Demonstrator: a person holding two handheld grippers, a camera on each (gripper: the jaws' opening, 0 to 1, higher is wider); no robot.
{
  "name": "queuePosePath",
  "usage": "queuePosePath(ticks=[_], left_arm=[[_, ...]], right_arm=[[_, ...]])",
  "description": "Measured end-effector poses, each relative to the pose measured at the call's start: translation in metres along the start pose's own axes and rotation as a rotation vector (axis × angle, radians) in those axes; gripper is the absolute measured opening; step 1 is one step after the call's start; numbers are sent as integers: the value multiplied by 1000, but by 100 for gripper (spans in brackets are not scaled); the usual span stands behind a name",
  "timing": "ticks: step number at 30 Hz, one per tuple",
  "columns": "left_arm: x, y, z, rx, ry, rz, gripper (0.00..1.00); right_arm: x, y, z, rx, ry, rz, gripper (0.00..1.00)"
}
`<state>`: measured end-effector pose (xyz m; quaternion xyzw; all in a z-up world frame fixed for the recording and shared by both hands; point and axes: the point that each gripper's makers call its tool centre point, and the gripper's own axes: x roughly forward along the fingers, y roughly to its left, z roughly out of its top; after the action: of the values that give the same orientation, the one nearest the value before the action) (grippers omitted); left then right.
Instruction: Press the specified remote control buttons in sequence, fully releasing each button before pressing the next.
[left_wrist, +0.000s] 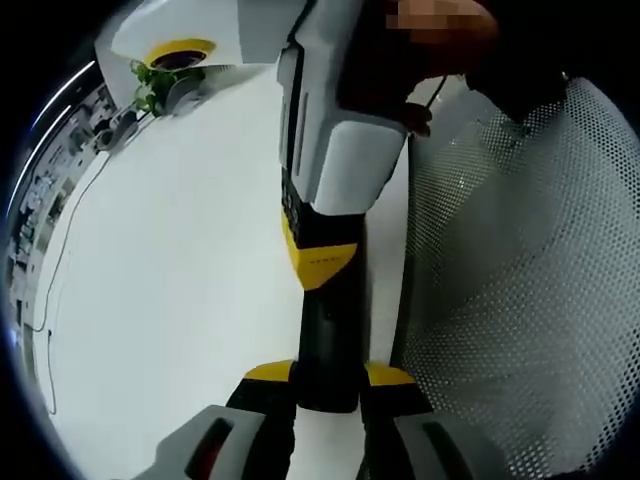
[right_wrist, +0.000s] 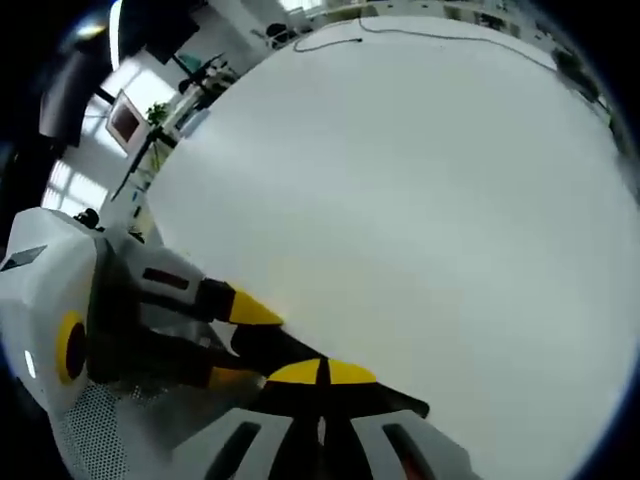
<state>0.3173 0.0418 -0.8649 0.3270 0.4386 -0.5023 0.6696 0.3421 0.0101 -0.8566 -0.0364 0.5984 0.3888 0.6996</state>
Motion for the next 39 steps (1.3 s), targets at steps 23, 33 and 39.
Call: queuePosePath(ticks=[23,33,39], left_arm=[[1,0,1,-3,-26,3,25],[1,-1,1,1,-23,2,25],[1,0,1,3,-22,-4,25]], right_arm=[[-5,5,-13,49,81,43,0],[-4,5,-15,24,80,45,0],[-4,4,-14,35,75,56,0]])
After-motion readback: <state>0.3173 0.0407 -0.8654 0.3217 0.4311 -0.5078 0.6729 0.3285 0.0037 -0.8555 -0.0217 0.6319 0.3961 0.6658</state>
